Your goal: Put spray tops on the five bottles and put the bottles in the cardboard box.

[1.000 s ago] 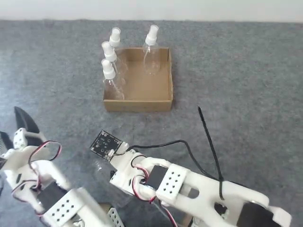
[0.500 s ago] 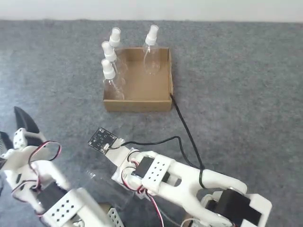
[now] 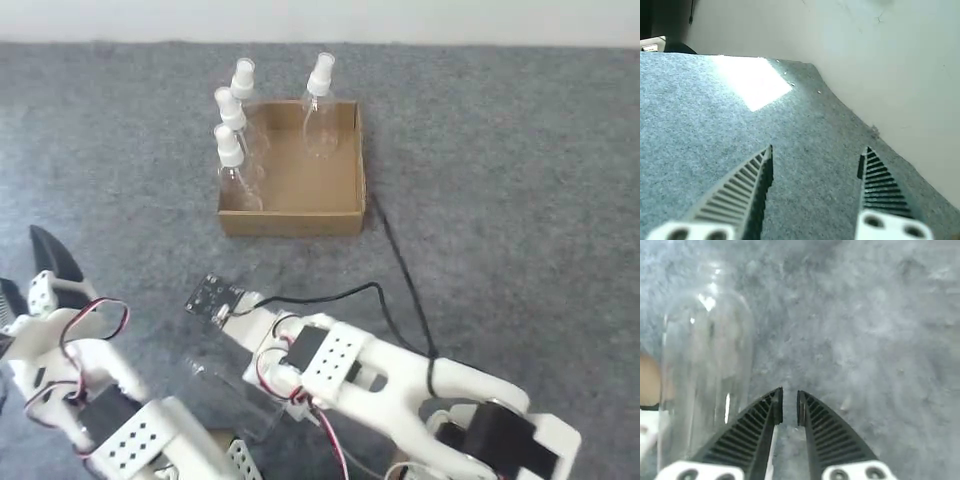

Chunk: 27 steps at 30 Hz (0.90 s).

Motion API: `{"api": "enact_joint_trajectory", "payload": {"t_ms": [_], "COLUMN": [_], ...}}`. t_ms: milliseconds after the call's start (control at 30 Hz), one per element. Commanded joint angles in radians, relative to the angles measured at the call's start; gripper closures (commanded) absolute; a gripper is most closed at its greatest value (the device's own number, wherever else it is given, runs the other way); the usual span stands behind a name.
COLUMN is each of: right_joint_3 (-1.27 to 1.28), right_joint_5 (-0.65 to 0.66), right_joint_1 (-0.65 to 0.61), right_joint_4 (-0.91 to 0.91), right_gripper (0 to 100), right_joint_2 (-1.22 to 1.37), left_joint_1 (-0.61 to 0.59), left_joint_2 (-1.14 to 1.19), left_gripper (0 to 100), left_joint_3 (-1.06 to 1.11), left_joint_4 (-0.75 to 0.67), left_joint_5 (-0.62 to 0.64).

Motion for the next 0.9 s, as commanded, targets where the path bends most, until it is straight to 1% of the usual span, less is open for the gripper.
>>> {"api": "enact_joint_trajectory", "payload": {"t_ms": [0,100,200,300,367,533,700,800,867], "right_joint_3": [-0.063,-0.058,-0.057,-0.057,-0.058,-0.058,-0.058,-0.058,-0.057], "right_joint_5": [0.015,0.009,0.003,-0.071,-0.107,-0.18,-0.258,-0.261,-0.261], "right_joint_1": [0.053,0.064,0.059,0.058,0.05,-0.053,-0.114,-0.142,-0.174], "right_joint_4": [0.042,0.07,0.11,0.122,0.119,0.114,0.116,0.111,0.097], "right_gripper": [97.6,97.5,92.5,87.0,85.6,85.1,74.9,75.3,76.8], "right_joint_2": [-0.14,-0.222,-0.274,-0.297,-0.302,-0.303,-0.295,-0.295,-0.295], "left_joint_1": [-0.003,-0.006,-0.009,-0.012,-0.034,-0.046,-0.048,-0.049,-0.074], "left_joint_2": [-0.012,-0.012,-0.012,-0.012,-0.012,-0.012,-0.012,-0.012,-0.012], "left_gripper": [74,74,74,74,74,74,74,74,74], "left_joint_3": [-0.015,-0.015,-0.015,-0.015,-0.016,-0.016,-0.018,-0.013,-0.013], "left_joint_4": [-0.031,-0.032,-0.032,-0.034,-0.034,-0.034,-0.037,-0.06,-0.061], "left_joint_5": [0.009,0.009,0.009,0.009,0.009,0.011,0.011,0.011,0.011]}}
